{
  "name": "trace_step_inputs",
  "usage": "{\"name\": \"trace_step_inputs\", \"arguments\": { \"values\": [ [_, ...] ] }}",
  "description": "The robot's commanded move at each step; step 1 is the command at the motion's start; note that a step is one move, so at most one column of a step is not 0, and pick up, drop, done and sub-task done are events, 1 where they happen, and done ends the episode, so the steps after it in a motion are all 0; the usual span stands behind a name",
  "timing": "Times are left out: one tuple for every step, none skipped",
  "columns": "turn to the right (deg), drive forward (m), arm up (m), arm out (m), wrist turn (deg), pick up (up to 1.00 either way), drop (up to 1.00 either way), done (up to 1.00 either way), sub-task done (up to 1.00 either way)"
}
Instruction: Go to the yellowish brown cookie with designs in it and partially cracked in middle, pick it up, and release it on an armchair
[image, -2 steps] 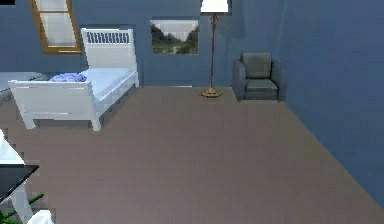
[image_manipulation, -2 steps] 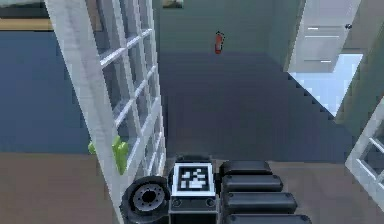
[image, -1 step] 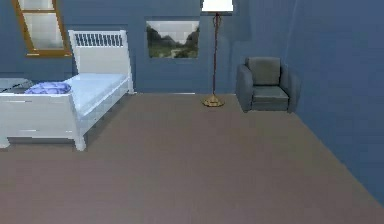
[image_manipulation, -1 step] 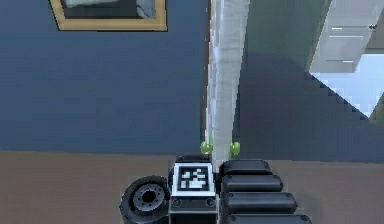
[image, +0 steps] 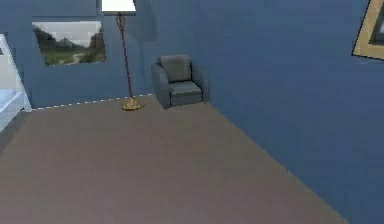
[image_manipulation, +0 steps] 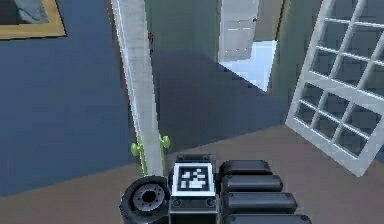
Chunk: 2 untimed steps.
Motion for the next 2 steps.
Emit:
{"name": "trace_step_inputs", "arguments": {
  "values": [
    [0.0,1.0,0.0,0.0,0.0,0.0,0.0,0.0,0.0],
    [3.0,0.0,0.0,0.0,0.0,0.0,0.0,0.0,0.0]
  ]
}}
